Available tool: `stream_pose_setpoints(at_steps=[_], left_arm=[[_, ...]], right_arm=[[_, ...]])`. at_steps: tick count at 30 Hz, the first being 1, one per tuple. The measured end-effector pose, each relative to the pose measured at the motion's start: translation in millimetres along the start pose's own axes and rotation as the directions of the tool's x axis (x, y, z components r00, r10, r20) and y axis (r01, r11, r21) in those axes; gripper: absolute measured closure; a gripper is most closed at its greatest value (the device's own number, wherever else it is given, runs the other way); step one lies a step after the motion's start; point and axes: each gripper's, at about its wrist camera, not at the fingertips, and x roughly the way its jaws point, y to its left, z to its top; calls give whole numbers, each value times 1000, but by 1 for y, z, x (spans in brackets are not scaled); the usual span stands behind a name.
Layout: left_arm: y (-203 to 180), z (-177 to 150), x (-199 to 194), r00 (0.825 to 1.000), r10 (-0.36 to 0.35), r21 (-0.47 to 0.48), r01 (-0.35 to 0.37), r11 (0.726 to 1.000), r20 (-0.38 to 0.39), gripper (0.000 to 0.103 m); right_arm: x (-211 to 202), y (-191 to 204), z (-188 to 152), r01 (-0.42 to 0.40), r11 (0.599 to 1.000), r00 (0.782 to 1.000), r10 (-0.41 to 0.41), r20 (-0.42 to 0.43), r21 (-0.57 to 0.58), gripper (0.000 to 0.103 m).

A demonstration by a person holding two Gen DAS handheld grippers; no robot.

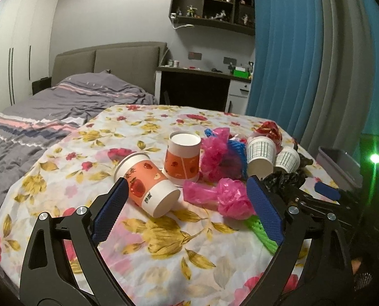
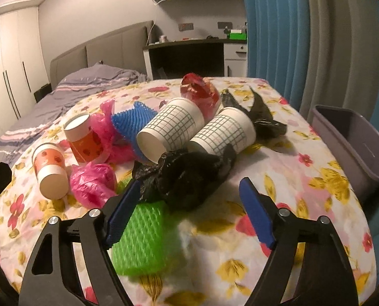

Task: Collect trash
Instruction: 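Grasp the pink plastic bag with the left tool while the right tool grasps the black bag, then carry both bags over the grey bin and open both tools to drop them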

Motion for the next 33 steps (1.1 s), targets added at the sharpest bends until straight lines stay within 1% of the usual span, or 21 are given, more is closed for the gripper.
stream_pose_setpoints(at_steps=[2, 3, 5, 6, 8, 11, 13, 17, 21, 25, 28, 30, 31, 32, 33], left_arm=[[-3, 0, 4, 1000, -9, 4, 9, 1000, -7, 13], [-4, 0, 6, 1000, -14, 7, 14, 1000, -10, 14], [-8, 0, 11, 999, -22, 18, 23, 1000, -23, 18], [-10, 0, 13, 999, -27, 23, 28, 999, -29, 19], [-15, -1, 17, 998, -37, 32, 38, 999, -42, 22], [-21, -2, 25, 996, -62, 36, 65, 997, -69, 26], [-25, -3, 31, 993, -77, 37, 81, 996, -88, 28], [-33, -6, 50, 984, -105, 34, 111, 993, -147, 32], [-41, -6, 65, 976, -114, 51, 125, 991, -185, 34], [-48, -10, 83, 964, -116, 60, 134, 989, -241, 44], [-47, -14, 94, 950, -129, 32, 144, 989, -284, 47], [-45, -15, 99, 941, -151, 7, 161, 987, -301, 53], [-43, -16, 100, 937, -163, -5, 170, 985, -308, 58], [-41, -17, 101, 931, -182, -24, 184, 983, -316, 61], [-40, -17, 102, 929, -190, -33, 190, 981, -317, 62]], right_arm=[[8, 2, 1, -11, 1000, 1000, 10, -20, -11, 44], [13, 2, 1, -13, 1000, 999, 12, -33, -14, 48], [17, 1, 0, -26, 1000, 999, 25, -48, -17, 66], [19, 0, 0, -39, 999, 998, 38, -58, -15, 70], [17, -1, 0, -53, 998, 997, 52, -53, -19, 79], [9, -5, -3, -65, 997, 997, 64, -32, -27, 84], [0, -9, -6, -67, 997, 998, 67, -10, -26, 86], [-23, -21, -12, -64, 998, 997, 65, 33, -16, 86], [-47, -31, -16, -59, 998, 995, 59, 75, -14, 86], [-62, -37, -17, -57, 998, 994, 58, 97, -8, 86], [-68, -41, -17, -54, 999, 993, 54, 108, -2, 86], [-71, -43, -18, -54, 999, 992, 54, 112, 2, 86], [-73, -44, -18, -56, 998, 992, 55, 114, 3, 86], [-74, -44, -19, -55, 998, 992, 54, 116, 4, 86], [-75, -45, -19, -55, 998, 991, 54, 119, 4, 86]])
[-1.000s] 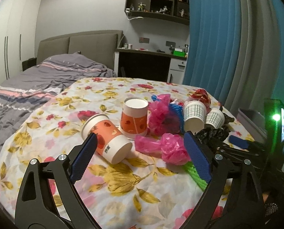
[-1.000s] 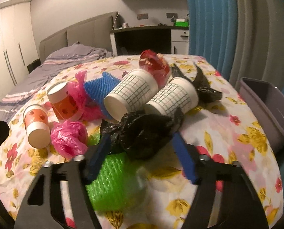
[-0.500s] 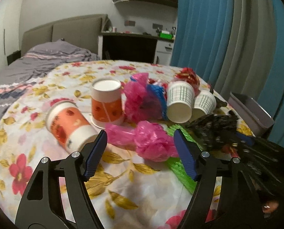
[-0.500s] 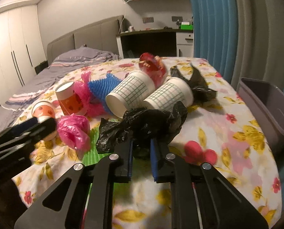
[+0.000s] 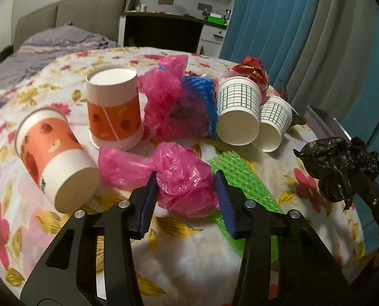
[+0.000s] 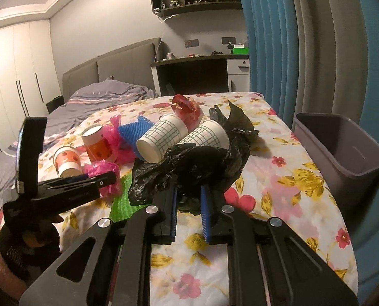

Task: Collect trash
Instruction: 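Carry both bags over the grey bin and open both tools to drop them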

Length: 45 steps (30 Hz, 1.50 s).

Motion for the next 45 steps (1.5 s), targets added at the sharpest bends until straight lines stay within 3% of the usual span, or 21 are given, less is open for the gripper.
stream_pose_setpoints(at_steps=[4, 11, 20, 25, 30, 35, 39, 41, 45], left_arm=[[4, -1, -4, 1000, -14, -18, 14, 1000, 14, 70], [-10, -2, -46, 993, -48, 44, 43, 998, 107, 70], [-52, 21, -104, 961, -136, 146, 103, 984, 239, 70], [-94, 34, -110, 946, -214, 237, 156, 959, 242, 70], [-153, 52, -100, 921, -308, 340, 218, 915, 237, 70], [-201, 73, -75, 894, -400, 366, 310, 877, 203, 70], [-237, 87, -51, 866, -464, 376, 373, 848, 188, 70], [-255, 92, -36, 853, -487, 394, 388, 833, 189, 70], [-287, 96, -9, 844, -505, 413, 402, 817, 178, 70]], right_arm=[[-4, 1, -1, 3, 1000, 1000, -3, 12, 0, 86], [-26, -7, -1, 29, 1000, 997, -30, 65, 10, 86], [-70, -40, 16, 82, 994, 980, -93, 175, 67, 86], [-98, -66, 28, 151, 984, 953, -170, 249, 96, 86], [-115, -98, 38, 244, 962, 916, -271, 296, 125, 86], [-120, -132, 48, 329, 931, 877, -363, 315, 158, 86], [-113, -151, 55, 403, 899, 832, -438, 341, 172, 86], [-107, -160, 58, 417, 890, 821, -455, 344, 182, 86], [-90, -179, 58, 422, 882, 820, -470, 327, 211, 86]])
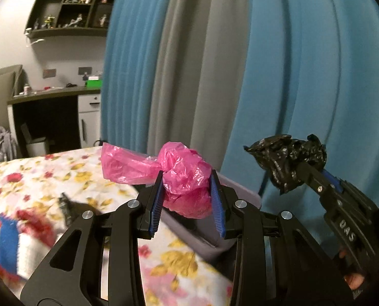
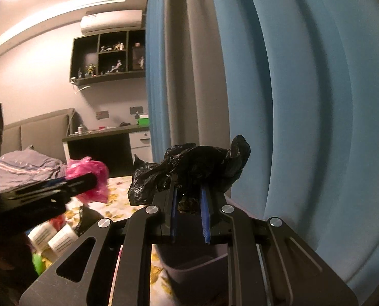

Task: Collect trash
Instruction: 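Carry both bags over the grey bin and open both tools to drop them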

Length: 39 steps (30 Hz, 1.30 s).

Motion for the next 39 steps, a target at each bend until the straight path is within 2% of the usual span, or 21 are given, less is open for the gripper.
stream_pose_setpoints(at_steps=[6, 18, 34, 39], left_arm=[[-5, -2, 38, 999, -31, -9, 31, 999, -17, 69], [-3, -12, 92, 991, -110, -55, 105, 993, -82, 69], [7, -22, 122, 974, -190, -138, 172, 975, -127, 68], [11, -24, 129, 963, -231, -173, 206, 963, -140, 62]], right_arm=[[35, -12, -7, 19, 999, 999, -17, -46, 26, 86], [65, -30, -23, 58, 996, 992, -51, -114, 61, 85], [99, -26, -18, 74, 995, 985, -64, -161, 61, 85], [109, -24, -20, 68, 996, 982, -57, -180, 58, 80]])
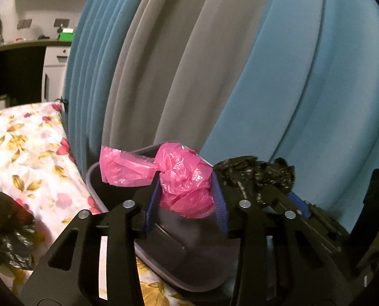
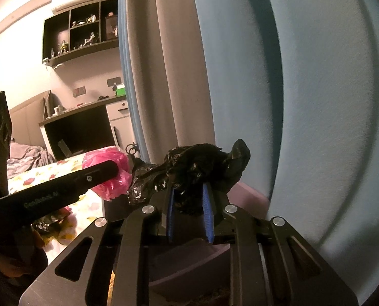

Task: Collect trash
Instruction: 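Carry both bags over the grey bin and open both tools to drop them, then move both tools back from the bin toward the trash on the bed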

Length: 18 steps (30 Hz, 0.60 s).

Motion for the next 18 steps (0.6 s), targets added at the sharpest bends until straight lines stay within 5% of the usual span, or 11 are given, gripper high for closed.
stream_pose_setpoints(at_steps=[4, 7, 13, 18], left_arm=[[11, 0, 0, 1000, -16, -49, 16, 999, 7, 31], [19, 1, -6, 1000, 7, -77, -5, 997, 18, 21], [28, 4, -31, 993, 102, -109, -95, 989, 52, 11], [28, -1, -69, 972, 218, -93, -210, 973, 90, 7]], right_arm=[[5, 0, -2, -11, 1000, 1000, 11, -12, -2, 68], [7, -1, -4, -11, 1000, 1000, 11, -24, 2, 64], [-8, -1, -4, -15, 1000, 1000, 15, -13, 19, 49], [-30, 3, -5, -22, 1000, 1000, 21, 10, 20, 29]])
